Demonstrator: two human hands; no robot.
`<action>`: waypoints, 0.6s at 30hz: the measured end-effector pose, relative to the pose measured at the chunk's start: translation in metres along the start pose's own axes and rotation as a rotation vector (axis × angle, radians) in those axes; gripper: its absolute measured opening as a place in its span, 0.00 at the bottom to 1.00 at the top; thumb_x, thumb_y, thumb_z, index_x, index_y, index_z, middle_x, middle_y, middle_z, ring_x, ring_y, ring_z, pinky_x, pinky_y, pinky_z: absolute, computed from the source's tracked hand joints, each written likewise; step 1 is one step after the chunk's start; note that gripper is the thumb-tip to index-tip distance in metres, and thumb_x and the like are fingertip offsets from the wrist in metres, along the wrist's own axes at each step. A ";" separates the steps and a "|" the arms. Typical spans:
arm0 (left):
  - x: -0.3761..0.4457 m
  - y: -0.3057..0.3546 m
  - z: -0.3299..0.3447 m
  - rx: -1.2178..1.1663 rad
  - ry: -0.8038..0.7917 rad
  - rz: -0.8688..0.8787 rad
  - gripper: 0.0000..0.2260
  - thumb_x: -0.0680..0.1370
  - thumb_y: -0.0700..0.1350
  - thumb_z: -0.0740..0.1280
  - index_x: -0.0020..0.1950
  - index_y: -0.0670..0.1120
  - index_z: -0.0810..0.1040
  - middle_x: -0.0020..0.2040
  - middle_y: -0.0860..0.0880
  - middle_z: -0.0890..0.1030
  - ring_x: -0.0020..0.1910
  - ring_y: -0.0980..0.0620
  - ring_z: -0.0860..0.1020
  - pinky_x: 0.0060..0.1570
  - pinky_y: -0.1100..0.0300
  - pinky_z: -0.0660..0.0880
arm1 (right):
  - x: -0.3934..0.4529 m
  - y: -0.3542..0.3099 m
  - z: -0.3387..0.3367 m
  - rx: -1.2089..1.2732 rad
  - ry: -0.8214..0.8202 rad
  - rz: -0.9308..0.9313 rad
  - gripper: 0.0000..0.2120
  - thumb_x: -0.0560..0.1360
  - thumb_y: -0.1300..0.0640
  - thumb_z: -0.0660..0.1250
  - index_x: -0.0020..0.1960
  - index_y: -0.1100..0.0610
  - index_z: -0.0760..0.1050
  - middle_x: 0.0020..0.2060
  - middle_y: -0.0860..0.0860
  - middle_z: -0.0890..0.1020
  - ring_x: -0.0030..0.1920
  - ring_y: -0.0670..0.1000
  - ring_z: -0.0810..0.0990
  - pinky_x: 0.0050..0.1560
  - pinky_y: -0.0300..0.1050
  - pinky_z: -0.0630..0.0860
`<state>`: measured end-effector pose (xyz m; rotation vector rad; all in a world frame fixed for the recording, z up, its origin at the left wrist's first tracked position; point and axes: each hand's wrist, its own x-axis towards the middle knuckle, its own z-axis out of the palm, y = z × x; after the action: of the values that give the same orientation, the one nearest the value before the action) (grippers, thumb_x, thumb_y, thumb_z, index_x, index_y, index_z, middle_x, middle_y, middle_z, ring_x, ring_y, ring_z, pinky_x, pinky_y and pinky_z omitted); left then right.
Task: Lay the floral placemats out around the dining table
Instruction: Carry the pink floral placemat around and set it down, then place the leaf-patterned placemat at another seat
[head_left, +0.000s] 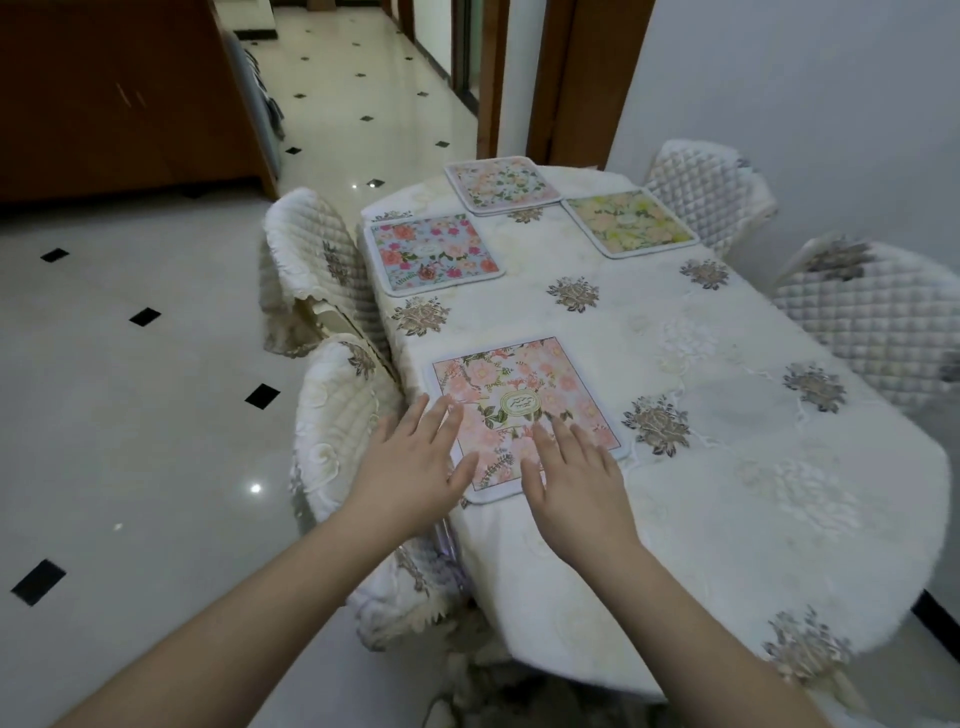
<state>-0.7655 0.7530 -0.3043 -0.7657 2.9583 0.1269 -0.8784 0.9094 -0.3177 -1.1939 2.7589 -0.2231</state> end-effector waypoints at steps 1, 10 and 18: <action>-0.003 -0.001 -0.003 0.008 0.015 -0.009 0.40 0.71 0.65 0.30 0.81 0.51 0.47 0.81 0.52 0.49 0.80 0.52 0.45 0.76 0.46 0.47 | -0.003 -0.001 -0.003 0.006 0.013 -0.006 0.38 0.73 0.39 0.30 0.79 0.49 0.53 0.79 0.49 0.55 0.79 0.51 0.50 0.76 0.53 0.50; -0.039 0.008 -0.032 0.000 0.108 -0.143 0.39 0.71 0.65 0.31 0.81 0.53 0.47 0.81 0.54 0.49 0.79 0.53 0.43 0.77 0.48 0.43 | -0.023 -0.002 -0.031 0.068 0.045 -0.117 0.38 0.72 0.39 0.29 0.79 0.47 0.51 0.79 0.47 0.51 0.79 0.51 0.47 0.76 0.52 0.43; -0.080 0.007 -0.056 0.005 0.143 -0.232 0.40 0.70 0.65 0.29 0.81 0.53 0.46 0.81 0.54 0.47 0.79 0.54 0.42 0.76 0.47 0.44 | -0.034 -0.028 -0.043 0.056 0.027 -0.231 0.39 0.71 0.39 0.26 0.80 0.47 0.47 0.80 0.47 0.48 0.79 0.51 0.46 0.77 0.53 0.43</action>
<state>-0.7026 0.7913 -0.2406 -1.1555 2.9684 0.0511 -0.8429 0.9195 -0.2687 -1.5036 2.6141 -0.3392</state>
